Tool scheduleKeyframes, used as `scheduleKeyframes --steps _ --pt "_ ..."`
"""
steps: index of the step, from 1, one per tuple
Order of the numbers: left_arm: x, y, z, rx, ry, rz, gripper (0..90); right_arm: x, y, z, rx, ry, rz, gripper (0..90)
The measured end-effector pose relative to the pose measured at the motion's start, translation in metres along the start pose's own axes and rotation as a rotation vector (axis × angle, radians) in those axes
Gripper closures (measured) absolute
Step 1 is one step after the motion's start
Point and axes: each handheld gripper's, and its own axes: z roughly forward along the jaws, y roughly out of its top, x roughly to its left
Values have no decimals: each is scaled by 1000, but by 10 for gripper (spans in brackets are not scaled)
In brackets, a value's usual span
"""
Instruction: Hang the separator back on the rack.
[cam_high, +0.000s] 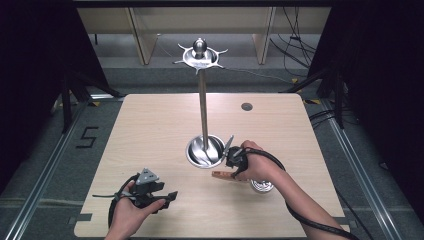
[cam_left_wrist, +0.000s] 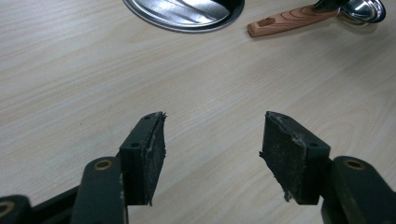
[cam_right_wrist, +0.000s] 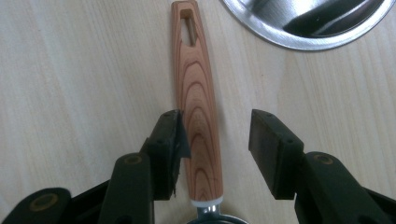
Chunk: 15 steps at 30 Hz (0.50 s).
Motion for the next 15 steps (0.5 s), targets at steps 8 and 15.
scheduleKeyframes --steps 8,15 --pt "-2 0 2 -3 2 -16 385 0 0 13 34 15 -53 566" --pt "0 1 1 22 -3 12 385 2 0 25 41 66 -67 601"
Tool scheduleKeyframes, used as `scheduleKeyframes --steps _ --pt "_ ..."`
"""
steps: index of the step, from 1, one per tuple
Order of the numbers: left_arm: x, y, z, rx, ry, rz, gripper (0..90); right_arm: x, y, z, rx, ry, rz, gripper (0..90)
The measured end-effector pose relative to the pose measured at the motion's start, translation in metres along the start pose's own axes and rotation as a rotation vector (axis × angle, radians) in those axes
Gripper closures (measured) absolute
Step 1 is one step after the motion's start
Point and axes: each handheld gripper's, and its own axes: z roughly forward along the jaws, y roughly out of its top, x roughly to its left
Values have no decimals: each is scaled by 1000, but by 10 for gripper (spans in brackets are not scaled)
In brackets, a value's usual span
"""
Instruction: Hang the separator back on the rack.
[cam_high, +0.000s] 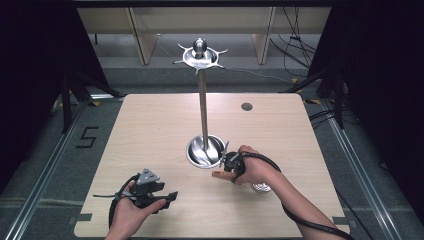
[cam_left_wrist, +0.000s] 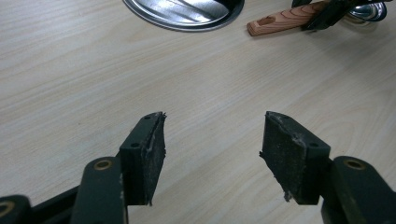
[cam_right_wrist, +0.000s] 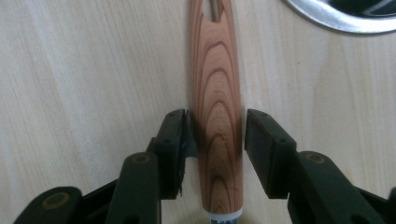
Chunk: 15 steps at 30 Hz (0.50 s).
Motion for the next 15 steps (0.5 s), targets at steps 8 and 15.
scheduleKeyframes --steps 8,15 --pt "-2 -1 2 -33 7 -32 384 -2 7 -1 55 19 -4 669" --pt "-2 0 2 -24 -5 -26 384 4 11 -2 103 30 15 678"
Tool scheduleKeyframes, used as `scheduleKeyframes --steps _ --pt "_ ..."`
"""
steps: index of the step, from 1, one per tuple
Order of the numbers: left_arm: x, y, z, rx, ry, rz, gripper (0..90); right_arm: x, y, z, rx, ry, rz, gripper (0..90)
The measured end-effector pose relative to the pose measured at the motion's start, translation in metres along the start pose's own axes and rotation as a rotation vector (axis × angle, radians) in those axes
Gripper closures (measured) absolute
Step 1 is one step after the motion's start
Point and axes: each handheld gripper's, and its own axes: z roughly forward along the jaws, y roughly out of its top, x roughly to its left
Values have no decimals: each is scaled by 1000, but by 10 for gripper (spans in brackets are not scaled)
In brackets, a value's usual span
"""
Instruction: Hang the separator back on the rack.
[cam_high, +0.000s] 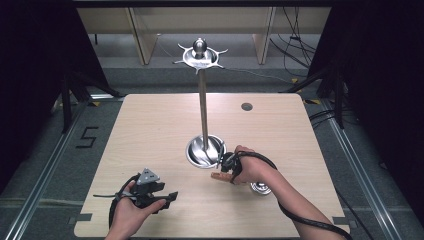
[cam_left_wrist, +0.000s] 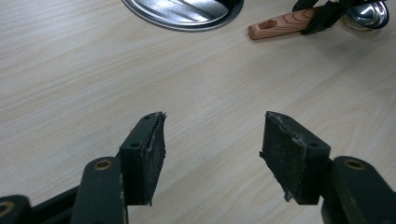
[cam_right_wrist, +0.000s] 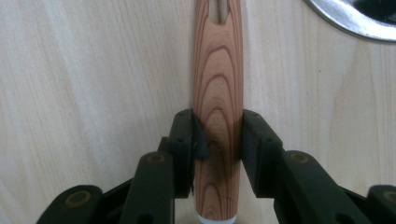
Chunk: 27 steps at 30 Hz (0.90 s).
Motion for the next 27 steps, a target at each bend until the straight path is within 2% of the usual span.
scheduleKeyframes --steps 1,4,5,7,8,9,11,12,13,15,16,17,18,22,23,24,25,26,27 --pt "1 0 -1 15 1 19 384 0 1 0 4 0 -5 675" --pt "0 0 -1 7 9 16 384 1 1 0 11 -5 -5 671" --pt "2 0 -2 23 3 25 384 1 1 0 4 1 -5 676" --pt "1 0 -1 14 5 15 384 1 0 1 -16 17 0 678" --pt "0 0 1 -6 3 -8 384 -2 0 2 -41 9 -35 681" --pt "0 0 1 0 10 -3 384 -2 0 1 -35 -16 -63 683" --pt "-1 0 1 -7 2 -9 384 -2 -1 1 -40 -17 -69 684" --pt "1 0 -1 18 -1 20 384 -2 -2 1 -42 -15 -63 685" --pt "1 0 -1 17 2 19 384 -1 -3 0 -51 -17 -70 685" --pt "0 -1 1 -9 5 -10 384 1 -6 0 -63 -17 -50 685" --pt "3 0 -1 24 9 27 384 3 -7 -1 -76 -16 -34 686" --pt "2 0 0 13 7 12 384 3 -10 -3 -98 -11 -19 686" --pt "0 -1 1 -3 14 -6 384 3 -11 -5 -108 -28 -21 686" --pt "0 0 1 -2 12 -4 384 3 -23 -17 -185 -74 -22 686" --pt "0 -1 1 -7 7 -11 384 4 -27 -20 -209 -83 5 686" --pt "3 0 -1 23 7 26 384 6 -34 -26 -273 -79 50 686" --pt "3 0 -1 26 7 28 384 6 -34 -26 -273 -79 50 686" --pt "3 0 -1 23 8 23 384 5 -41 -34 -327 -108 45 686" --pt "3 0 -1 27 8 26 384 5 -41 -34 -327 -108 45 686"
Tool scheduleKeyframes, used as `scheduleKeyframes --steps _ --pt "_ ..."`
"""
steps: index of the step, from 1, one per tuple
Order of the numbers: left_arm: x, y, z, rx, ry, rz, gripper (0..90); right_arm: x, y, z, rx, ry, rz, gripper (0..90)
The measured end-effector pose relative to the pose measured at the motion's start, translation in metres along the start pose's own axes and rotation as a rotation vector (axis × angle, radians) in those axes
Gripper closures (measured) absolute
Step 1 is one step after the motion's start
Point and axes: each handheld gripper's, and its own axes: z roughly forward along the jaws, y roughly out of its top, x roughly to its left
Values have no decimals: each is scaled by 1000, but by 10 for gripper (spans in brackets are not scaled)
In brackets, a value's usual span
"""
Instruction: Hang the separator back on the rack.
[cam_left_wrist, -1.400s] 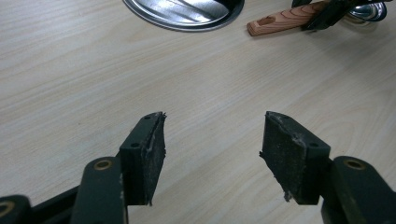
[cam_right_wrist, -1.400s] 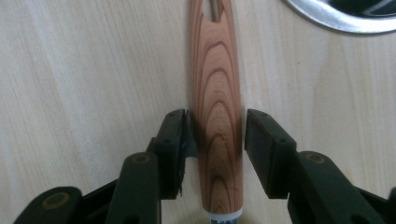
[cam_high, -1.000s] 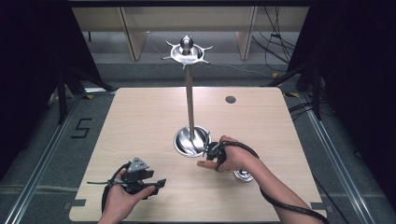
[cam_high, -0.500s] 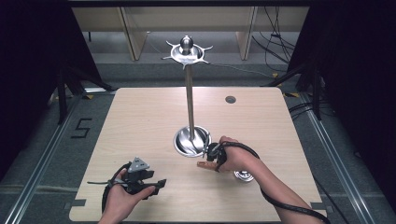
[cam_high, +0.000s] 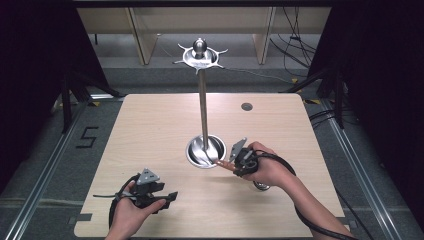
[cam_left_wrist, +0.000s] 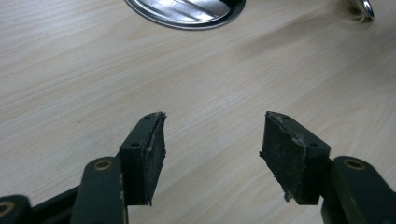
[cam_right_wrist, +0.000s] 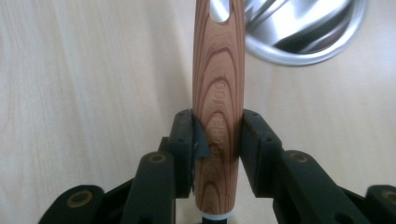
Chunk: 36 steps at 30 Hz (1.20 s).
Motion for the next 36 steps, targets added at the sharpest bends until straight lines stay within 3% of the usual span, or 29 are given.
scheduleKeyframes --steps 1,2,4,7,8,9,10,18,26,32,36 --pt "-2 0 2 -23 5 -27 384 0 -3 -5 -33 -27 25 686" --pt "-2 0 3 -27 8 -31 384 -2 -7 -10 -82 -52 6 686" --pt "-1 0 1 -9 -3 -17 384 -5 -12 -17 -131 -90 6 686" --pt "0 0 1 1 1 -3 384 -5 -20 -28 -223 -105 59 686" --pt "0 0 1 1 4 0 384 -6 -26 -34 -279 -132 89 686" --pt "0 0 1 1 4 -2 384 -6 -26 -34 -279 -132 89 686" --pt "0 0 1 3 3 0 384 -8 -30 -37 -320 -155 101 686" --pt "0 -1 1 -3 5 -7 384 -12 -44 -47 -421 -198 167 686" --pt "0 -1 0 -3 25 3 385 -13 -47 -52 -464 -180 169 686" --pt "1 0 -2 6 5 6 385 -13 -46 -58 -505 -167 216 686" --pt "-1 0 0 -15 5 -10 385 -13 -45 -62 -526 -166 208 686"
